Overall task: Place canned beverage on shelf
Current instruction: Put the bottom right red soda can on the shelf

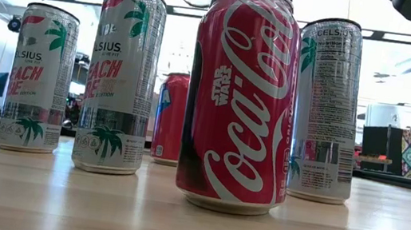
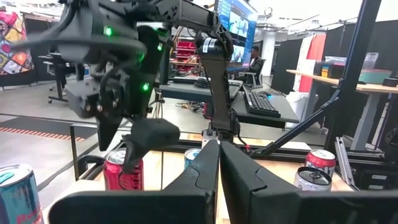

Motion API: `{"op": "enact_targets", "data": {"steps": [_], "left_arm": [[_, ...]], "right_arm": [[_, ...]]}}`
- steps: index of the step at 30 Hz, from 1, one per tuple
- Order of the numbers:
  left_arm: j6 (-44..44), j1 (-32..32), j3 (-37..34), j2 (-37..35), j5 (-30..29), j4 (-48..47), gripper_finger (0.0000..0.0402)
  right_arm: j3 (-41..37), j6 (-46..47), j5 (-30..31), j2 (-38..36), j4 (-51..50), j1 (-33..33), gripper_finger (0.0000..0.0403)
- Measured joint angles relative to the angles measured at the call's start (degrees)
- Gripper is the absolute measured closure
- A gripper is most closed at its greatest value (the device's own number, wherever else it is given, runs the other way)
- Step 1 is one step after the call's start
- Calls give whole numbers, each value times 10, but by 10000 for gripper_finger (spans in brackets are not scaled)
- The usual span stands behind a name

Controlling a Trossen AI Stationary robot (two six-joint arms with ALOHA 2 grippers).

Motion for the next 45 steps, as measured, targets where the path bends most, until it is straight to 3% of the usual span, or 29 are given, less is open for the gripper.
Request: {"op": "enact_targets", "data": {"steps": [10, 20, 30, 35, 40, 45], "left_arm": [[-10, 0, 0, 3, 0, -1, 402], [-14, 0, 0, 13, 0, -2, 402], [-19, 0, 0, 18, -1, 2, 402], [-19, 0, 0, 19, -46, 3, 402], [-10, 0, 0, 20, -93, 3, 402], [-9, 0, 0, 20, -95, 3, 402]], "right_arm": [[7, 3, 0, -46, 9, 15, 77], [-53, -34, 0, -109, 120, 64, 77], [-254, -56, -2, -203, 275, 88, 77], [-363, -74, -1, -257, 379, 88, 77], [-457, -93, -1, -307, 507, 88, 77], [-551, -70, -2, -354, 666, 90, 92]]}}
